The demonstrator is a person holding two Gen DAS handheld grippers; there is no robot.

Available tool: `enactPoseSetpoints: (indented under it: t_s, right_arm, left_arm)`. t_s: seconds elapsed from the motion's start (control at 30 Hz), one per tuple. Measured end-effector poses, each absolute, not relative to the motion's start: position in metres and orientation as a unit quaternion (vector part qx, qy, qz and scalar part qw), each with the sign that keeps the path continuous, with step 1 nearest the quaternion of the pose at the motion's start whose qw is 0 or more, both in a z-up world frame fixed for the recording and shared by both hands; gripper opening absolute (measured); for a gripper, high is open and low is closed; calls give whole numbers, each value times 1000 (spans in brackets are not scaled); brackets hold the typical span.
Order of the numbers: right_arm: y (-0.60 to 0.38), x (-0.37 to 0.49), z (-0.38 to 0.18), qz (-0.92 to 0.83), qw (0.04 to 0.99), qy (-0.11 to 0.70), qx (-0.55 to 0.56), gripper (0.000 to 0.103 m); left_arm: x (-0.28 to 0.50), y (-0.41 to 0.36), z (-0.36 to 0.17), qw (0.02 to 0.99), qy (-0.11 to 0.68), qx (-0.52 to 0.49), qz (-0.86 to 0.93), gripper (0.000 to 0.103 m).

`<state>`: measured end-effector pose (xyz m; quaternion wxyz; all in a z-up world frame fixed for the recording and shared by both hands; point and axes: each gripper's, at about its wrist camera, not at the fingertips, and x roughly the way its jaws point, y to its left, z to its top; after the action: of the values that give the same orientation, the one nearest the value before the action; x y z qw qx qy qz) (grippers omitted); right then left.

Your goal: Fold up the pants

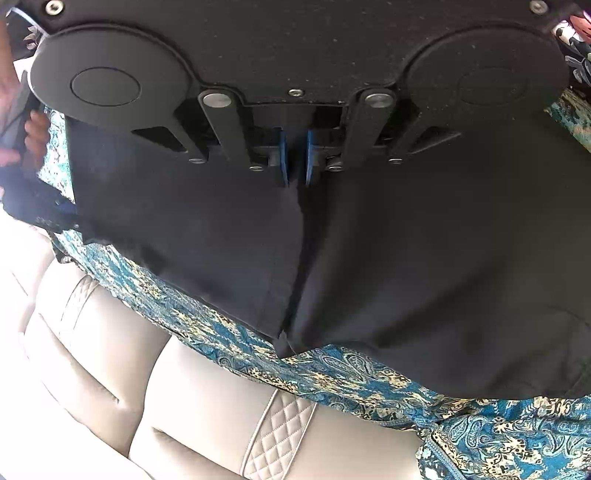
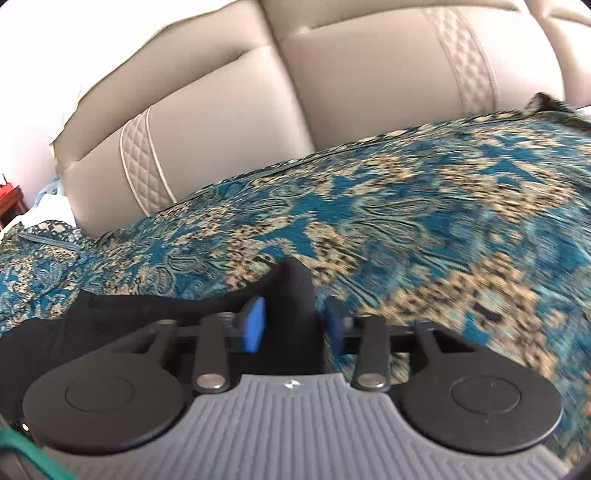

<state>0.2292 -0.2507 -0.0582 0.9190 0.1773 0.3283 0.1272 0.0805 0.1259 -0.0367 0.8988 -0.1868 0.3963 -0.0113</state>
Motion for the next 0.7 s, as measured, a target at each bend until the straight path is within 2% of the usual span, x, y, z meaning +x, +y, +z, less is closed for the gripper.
enactPoseSetpoints:
  t_s: [0.07, 0.23, 0.27, 0.33, 0.37, 0.43, 0.57, 0.7]
  right_arm:
    - [-244, 233, -56, 114, 923, 331, 160, 18]
    - [-241, 230, -57, 80, 938, 312, 128, 20]
    - [-247, 233, -60, 76, 935, 311, 152, 33]
    - [-253, 233, -60, 67, 934, 307, 167, 45]
    - [-252, 231, -57, 57, 938, 302, 159, 57]
    - [-246, 223, -49, 34, 950, 284, 123, 67]
    - [-226, 200, -24, 29, 970, 233, 64, 72]
    - [-171, 182, -5, 141, 966, 215, 0, 73]
  left_arm:
    - [80, 126, -37, 899, 395, -188, -12, 11]
    - [79, 125, -38, 900, 393, -186, -19, 12]
    - [79, 125, -38, 901, 392, -184, -19, 12]
    - [78, 124, -38, 903, 391, -179, -19, 12]
    - [78, 124, -38, 903, 391, -178, -19, 12]
    - [78, 125, -39, 903, 390, -180, -21, 12]
    - [77, 127, -40, 903, 388, -185, -24, 12]
    - [76, 131, -40, 901, 387, -192, -29, 13]
